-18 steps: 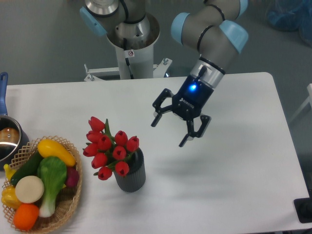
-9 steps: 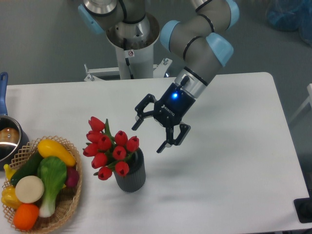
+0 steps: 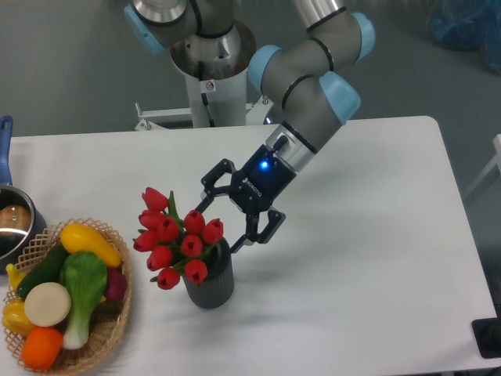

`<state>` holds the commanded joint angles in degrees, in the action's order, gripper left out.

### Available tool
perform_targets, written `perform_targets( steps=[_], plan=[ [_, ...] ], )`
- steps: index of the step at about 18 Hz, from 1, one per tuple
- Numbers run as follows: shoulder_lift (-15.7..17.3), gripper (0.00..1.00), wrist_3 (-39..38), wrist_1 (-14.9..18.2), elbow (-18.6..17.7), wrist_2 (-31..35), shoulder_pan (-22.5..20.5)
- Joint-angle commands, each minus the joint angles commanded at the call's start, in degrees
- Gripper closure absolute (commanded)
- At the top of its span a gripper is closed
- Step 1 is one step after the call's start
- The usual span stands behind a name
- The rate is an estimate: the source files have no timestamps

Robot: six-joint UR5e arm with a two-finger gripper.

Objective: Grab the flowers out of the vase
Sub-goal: 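Position the gripper around the tulip stems just below the blooms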

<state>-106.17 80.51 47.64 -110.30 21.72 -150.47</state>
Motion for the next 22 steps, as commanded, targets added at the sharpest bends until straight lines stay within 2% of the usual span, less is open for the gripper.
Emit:
perform_targets(
  steps=[3,10,17,22],
  plan=[
    [-0.09,0.0,0.26,0.0,-0.44,-0.1,0.0],
    [0.0,0.0,6.15,-0.09,-3.6,-0.71,0.0],
    [-0.97,0.0,7.03,-1.14,-3.25,-5.8,0.09],
    [-2.29,0.0,7.29,-1.23,-1.5,-6.34,-0.61]
  ],
)
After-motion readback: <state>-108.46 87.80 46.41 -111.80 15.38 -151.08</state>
